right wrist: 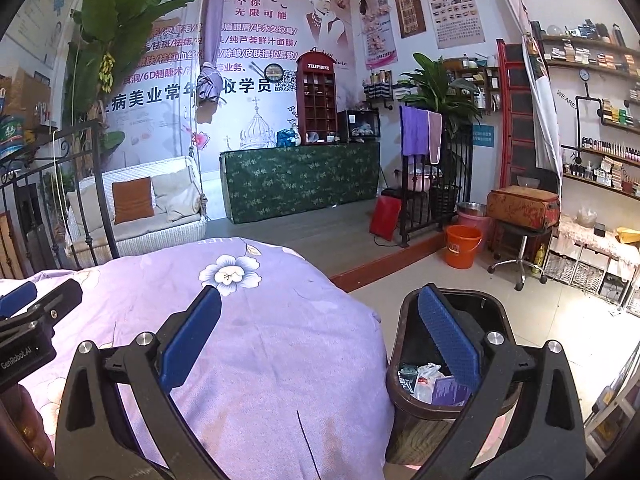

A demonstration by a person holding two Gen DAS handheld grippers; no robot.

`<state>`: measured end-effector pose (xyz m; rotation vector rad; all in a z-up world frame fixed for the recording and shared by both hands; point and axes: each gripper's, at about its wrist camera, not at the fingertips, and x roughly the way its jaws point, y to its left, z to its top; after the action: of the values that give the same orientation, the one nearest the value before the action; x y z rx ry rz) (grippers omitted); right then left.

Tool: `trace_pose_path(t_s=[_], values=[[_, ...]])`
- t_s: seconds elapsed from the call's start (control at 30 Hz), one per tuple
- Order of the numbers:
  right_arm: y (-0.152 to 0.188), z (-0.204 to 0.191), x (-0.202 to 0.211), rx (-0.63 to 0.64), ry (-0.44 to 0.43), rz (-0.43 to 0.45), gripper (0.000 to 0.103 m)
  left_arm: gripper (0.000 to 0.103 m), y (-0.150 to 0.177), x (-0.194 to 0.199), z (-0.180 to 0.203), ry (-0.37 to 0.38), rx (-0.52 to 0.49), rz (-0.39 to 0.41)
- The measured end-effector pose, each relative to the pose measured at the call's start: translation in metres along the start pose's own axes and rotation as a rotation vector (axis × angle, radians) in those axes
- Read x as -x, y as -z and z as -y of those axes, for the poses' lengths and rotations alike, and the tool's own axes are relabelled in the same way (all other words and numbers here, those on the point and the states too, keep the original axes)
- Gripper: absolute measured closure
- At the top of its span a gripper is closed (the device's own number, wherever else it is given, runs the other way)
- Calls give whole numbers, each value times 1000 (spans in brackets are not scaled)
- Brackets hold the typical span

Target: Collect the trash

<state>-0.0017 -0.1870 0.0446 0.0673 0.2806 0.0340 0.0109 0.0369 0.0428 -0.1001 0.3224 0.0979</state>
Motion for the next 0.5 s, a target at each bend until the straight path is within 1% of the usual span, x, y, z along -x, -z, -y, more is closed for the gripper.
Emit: trace_pose_path(t_s=[0.5], values=[[1,2,-1,-4,5,-9,6,6,3,0,-3,8,10,-6]])
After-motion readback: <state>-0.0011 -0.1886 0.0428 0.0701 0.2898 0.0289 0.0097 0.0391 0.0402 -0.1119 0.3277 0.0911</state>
